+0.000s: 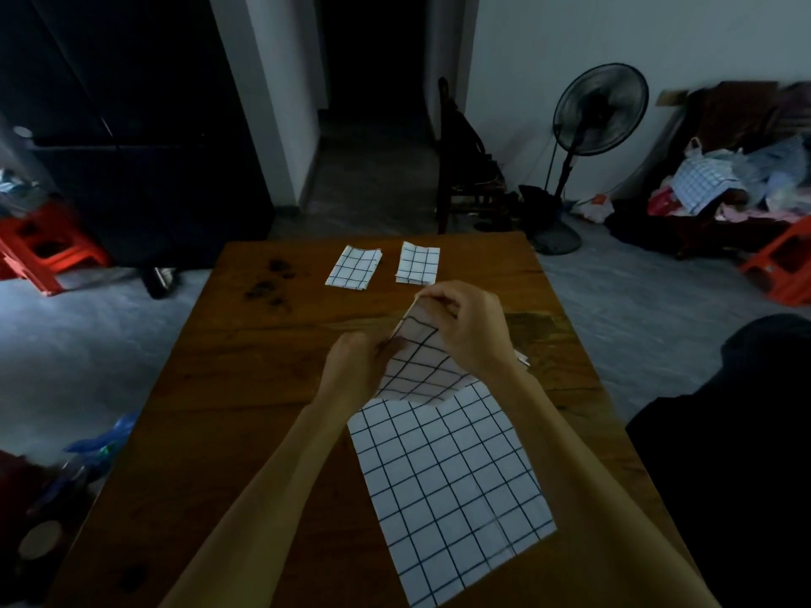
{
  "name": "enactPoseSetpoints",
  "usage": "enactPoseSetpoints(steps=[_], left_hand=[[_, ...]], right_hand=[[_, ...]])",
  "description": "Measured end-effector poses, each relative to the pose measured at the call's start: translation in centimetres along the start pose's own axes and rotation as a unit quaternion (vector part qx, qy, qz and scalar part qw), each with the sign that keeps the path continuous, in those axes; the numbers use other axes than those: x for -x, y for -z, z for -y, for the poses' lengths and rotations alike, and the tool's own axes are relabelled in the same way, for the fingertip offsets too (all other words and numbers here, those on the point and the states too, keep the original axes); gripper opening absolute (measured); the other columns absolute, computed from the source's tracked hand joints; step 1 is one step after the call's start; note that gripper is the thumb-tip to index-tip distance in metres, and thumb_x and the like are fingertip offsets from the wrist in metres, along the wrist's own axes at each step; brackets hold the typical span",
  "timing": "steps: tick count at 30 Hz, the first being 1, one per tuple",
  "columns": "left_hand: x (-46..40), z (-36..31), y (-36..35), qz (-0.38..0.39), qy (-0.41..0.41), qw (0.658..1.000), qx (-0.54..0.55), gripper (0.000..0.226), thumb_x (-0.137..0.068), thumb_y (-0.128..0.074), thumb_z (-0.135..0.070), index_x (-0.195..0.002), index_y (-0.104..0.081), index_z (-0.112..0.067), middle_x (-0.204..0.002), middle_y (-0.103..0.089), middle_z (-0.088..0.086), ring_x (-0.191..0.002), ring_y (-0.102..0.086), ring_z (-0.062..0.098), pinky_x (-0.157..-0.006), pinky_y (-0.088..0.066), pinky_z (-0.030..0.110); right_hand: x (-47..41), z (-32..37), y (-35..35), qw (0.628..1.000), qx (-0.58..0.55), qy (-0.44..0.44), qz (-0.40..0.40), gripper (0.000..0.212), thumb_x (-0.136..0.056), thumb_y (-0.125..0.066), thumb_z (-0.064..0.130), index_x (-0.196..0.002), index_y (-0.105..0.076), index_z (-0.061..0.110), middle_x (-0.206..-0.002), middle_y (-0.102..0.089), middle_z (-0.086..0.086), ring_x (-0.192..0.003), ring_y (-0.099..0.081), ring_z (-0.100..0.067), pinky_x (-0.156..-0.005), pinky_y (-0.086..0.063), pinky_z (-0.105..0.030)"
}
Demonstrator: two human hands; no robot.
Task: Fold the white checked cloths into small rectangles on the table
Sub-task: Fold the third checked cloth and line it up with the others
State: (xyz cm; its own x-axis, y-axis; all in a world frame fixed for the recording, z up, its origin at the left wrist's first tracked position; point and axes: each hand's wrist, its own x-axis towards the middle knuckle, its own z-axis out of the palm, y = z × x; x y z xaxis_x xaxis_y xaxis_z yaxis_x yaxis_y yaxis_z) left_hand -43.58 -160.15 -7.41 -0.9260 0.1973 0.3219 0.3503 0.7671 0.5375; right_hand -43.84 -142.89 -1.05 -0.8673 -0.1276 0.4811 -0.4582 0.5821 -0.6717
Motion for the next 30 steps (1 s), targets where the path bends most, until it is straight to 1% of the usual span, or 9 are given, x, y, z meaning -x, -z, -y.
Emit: enactPoseSetpoints(steps=[8,12,14,18,20,24,26,28,30], left_hand=[[1.6,1.2,0.1,0.039,0.075,0.996,0.043,0.029,-0.091,-0.059,-0.026,-0.064,-0.049,-0.031,-0.053,-0.046,-0.012,-0.044,-0.041,0.002,-0.048,-0.033,0.019],[0.8,0.3,0.7,0.031,0.031,0.998,0.037,0.006,-0.091,-0.059,-0.020,-0.093,-0.063,-0.023,-0.077,-0.055,-0.020,-0.066,-0.051,-0.009,-0.060,-0.035,0.009],[0.3,0.3,0.7,0.037,0.018,0.999,0.034,0.015,-0.091,-0.059,-0.019,-0.104,-0.064,-0.021,-0.087,-0.062,-0.015,-0.076,-0.055,-0.007,-0.067,-0.042,0.010],[-0.4,0.2,0.9,0.051,0.007,0.998,0.031,0.011,-0.091,-0.058,-0.021,-0.100,-0.065,-0.019,-0.088,-0.068,-0.004,-0.077,-0.062,0.007,-0.071,-0.054,0.028],[-0.5,-0.1,1.1,0.029,-0.014,0.999,0.038,0.012,-0.092,-0.057,-0.019,-0.100,-0.066,-0.021,-0.085,-0.068,-0.004,-0.073,-0.062,0.008,-0.067,-0.055,0.028],[-0.6,0.1,1.3,-0.011,-0.033,0.999,0.036,0.016,-0.091,-0.057,-0.012,-0.094,-0.062,-0.027,-0.079,-0.064,-0.004,-0.068,-0.060,0.011,-0.061,-0.051,0.026],[-0.6,0.2,1.4,-0.023,-0.024,0.998,0.060,0.014,-0.093,-0.056,-0.011,-0.099,-0.066,-0.019,-0.089,-0.069,0.001,-0.077,-0.063,0.010,-0.067,-0.051,0.017],[-0.7,-0.2,1.8,-0.032,0.009,0.995,0.094,0.019,-0.092,-0.057,-0.009,-0.108,-0.068,-0.010,-0.106,-0.069,0.004,-0.094,-0.061,0.006,-0.075,-0.045,0.004],[-0.6,-0.6,2.1,-0.026,0.048,0.991,0.118,0.024,-0.090,-0.056,-0.002,-0.109,-0.068,-0.009,-0.112,-0.067,0.004,-0.101,-0.056,0.005,-0.077,-0.041,0.002]], right_hand=[[-0.3,-0.1,0.6,0.999,0.006,0.001,-0.033,0.015,-0.092,-0.060,0.013,-0.104,-0.069,0.009,-0.098,-0.071,-0.002,-0.084,-0.061,-0.003,-0.076,-0.051,-0.014],[-0.6,-0.2,1.0,1.000,0.010,-0.001,-0.030,0.016,-0.093,-0.059,0.012,-0.105,-0.068,0.008,-0.099,-0.071,-0.002,-0.085,-0.062,-0.004,-0.077,-0.052,-0.016],[-0.6,-0.3,1.1,0.999,0.001,-0.001,-0.032,0.016,-0.093,-0.059,0.013,-0.105,-0.068,0.010,-0.098,-0.070,0.000,-0.085,-0.063,-0.004,-0.077,-0.053,-0.017],[-0.4,-0.3,1.3,0.999,-0.020,-0.017,-0.035,0.015,-0.093,-0.058,0.015,-0.104,-0.068,0.012,-0.095,-0.069,0.005,-0.084,-0.062,0.000,-0.076,-0.051,-0.014],[-0.2,-0.2,1.7,0.998,-0.049,-0.027,-0.035,0.013,-0.092,-0.059,0.013,-0.102,-0.068,0.013,-0.093,-0.068,0.008,-0.082,-0.063,0.000,-0.073,-0.051,-0.014],[0.6,0.2,2.5,0.990,-0.111,-0.053,0.072,0.008,-0.091,-0.061,0.016,-0.096,-0.068,0.014,-0.084,-0.066,0.011,-0.074,-0.061,0.003,-0.065,-0.047,-0.012],[1.1,0.2,2.6,0.982,-0.121,-0.054,0.138,0.017,-0.095,-0.056,0.027,-0.091,-0.067,0.015,-0.080,-0.066,0.007,-0.071,-0.062,-0.001,-0.065,-0.050,-0.018],[1.4,0.0,2.5,0.978,-0.132,-0.076,0.145,0.036,-0.098,-0.045,0.039,-0.089,-0.068,0.013,-0.079,-0.068,0.002,-0.072,-0.065,-0.008,-0.072,-0.056,-0.029],[1.4,-0.2,2.4,0.977,-0.135,-0.104,0.124,0.039,-0.101,-0.039,0.038,-0.089,-0.068,0.014,-0.078,-0.069,0.001,-0.072,-0.066,-0.007,-0.071,-0.055,-0.023]])
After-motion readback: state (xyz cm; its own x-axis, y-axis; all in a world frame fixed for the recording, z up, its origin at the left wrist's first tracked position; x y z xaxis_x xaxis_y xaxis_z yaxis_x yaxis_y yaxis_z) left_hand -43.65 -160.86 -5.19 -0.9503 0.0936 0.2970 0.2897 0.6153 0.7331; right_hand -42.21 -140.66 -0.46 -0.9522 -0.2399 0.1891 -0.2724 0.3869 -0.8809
